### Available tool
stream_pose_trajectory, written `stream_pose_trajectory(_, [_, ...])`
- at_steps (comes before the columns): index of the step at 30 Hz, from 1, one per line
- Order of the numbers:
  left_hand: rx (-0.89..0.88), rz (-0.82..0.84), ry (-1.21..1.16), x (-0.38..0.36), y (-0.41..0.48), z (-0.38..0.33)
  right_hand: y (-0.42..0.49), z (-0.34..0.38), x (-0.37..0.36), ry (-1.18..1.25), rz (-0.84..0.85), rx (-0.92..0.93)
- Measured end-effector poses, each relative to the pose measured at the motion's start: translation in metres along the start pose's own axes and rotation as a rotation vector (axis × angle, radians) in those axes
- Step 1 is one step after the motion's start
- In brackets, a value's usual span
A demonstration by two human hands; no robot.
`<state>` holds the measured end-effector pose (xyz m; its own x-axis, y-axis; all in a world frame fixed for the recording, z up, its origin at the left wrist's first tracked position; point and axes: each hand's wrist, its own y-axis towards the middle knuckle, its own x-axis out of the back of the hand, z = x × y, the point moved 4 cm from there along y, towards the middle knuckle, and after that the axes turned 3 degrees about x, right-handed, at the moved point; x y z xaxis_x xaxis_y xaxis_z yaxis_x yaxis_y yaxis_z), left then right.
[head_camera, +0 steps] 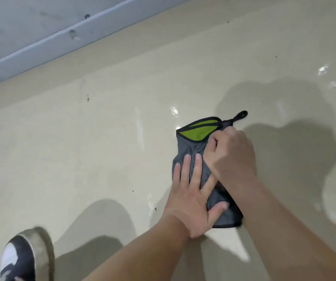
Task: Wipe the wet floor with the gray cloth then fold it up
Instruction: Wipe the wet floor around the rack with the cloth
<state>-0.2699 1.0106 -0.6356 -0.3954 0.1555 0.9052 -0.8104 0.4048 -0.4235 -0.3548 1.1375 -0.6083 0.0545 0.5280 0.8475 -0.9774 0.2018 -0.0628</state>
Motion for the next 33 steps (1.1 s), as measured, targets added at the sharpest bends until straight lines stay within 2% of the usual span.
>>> stream_pose_trajectory(2, [0.069, 0.002, -0.045, -0.008, -0.02, 0.024, 0.004, 0.025, -0.014, 0.079, 0.08, 0.048])
stream_pose_trajectory(5, [0.146, -0.002, -0.099, -0.013, -0.046, 0.053, -0.006, 0.057, -0.031, 0.07, 0.257, 0.156])
stream_pose_trajectory(9, [0.176, -0.059, -0.105, -0.013, -0.04, 0.048, -0.028, 0.061, -0.035, 0.069, 0.092, 0.155])
stream_pose_trajectory(13, [0.246, -0.044, -0.118, -0.012, -0.028, 0.036, -0.047, 0.057, -0.03, -0.134, 0.222, 0.133])
stream_pose_trajectory(15, [0.214, -0.104, -0.129, -0.018, -0.03, 0.047, -0.052, 0.067, -0.024, -0.178, 0.307, 0.144])
stream_pose_trajectory(19, [-0.015, -0.141, -0.136, -0.026, -0.041, 0.106, -0.056, 0.092, -0.017, -0.231, 0.461, 0.126])
stream_pose_trajectory(22, [-0.057, -0.077, -0.065, -0.014, -0.045, 0.162, -0.057, 0.101, -0.019, -0.297, 0.567, 0.061])
stream_pose_trajectory(25, [-0.057, 0.01, 0.041, -0.006, -0.051, 0.217, -0.061, 0.136, -0.019, -0.456, 0.819, -0.016])
stream_pose_trajectory(27, [-0.052, 0.094, 0.077, -0.002, -0.052, 0.242, -0.063, 0.172, -0.016, -0.477, 0.928, -0.029])
stream_pose_trajectory(30, [-0.041, 0.164, 0.085, -0.001, -0.052, 0.25, -0.06, 0.218, -0.023, -0.481, 0.873, -0.006])
stream_pose_trajectory(33, [-0.076, 0.079, 0.064, -0.009, -0.054, 0.249, -0.067, 0.24, -0.052, -0.465, 0.768, -0.048])
